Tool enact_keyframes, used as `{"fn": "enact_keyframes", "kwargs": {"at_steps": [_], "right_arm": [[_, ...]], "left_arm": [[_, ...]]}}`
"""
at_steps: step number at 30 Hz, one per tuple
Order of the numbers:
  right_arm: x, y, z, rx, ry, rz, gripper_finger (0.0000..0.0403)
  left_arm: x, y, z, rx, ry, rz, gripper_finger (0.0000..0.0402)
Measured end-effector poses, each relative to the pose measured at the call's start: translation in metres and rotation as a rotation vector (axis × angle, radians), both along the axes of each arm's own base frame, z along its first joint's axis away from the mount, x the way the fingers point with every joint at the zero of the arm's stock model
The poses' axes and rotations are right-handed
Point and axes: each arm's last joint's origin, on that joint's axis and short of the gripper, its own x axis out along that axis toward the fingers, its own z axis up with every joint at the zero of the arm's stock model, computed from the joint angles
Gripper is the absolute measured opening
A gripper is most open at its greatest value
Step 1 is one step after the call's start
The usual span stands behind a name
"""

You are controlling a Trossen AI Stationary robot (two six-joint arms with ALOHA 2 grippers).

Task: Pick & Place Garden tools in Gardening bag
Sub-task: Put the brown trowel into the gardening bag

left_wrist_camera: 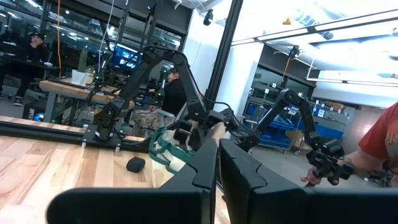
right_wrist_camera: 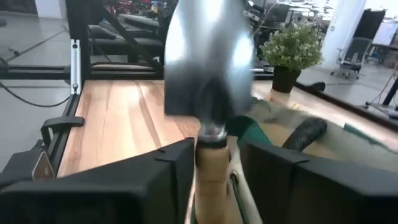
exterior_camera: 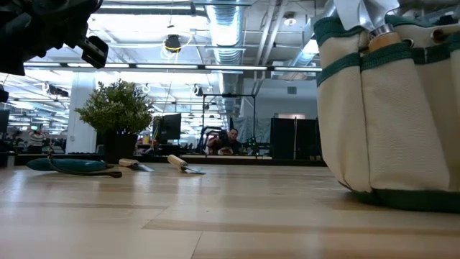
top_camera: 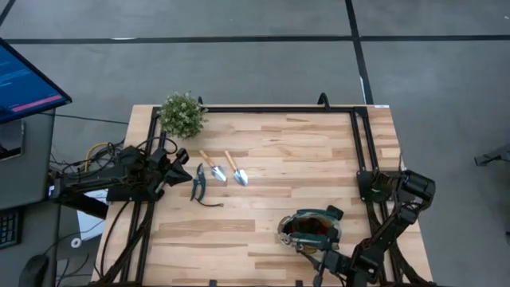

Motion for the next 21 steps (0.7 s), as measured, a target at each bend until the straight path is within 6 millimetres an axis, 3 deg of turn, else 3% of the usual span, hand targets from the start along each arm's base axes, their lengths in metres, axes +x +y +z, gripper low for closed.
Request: {"fn": "enact_keyframes", "kwargs": {"at_steps": [10,16,21], "right_arm": [[-0.002,0.002,0.009,0.022,0.000,0.023,0.0224],[-0.002,0.013,0.051,-0.028,0.017,0.082,0.0234],[0.013,0.017,0.079,-0.038,0.067,0.174,0.0234]], "left_arm": [[0.000,0.000,0.000,0.000,0.000,0.000,0.0017],[0.000,0.000,0.000,0.000,0.000,0.001,0.0017],[0.000,0.000,0.000,0.000,0.000,0.000,0.0017]]}}
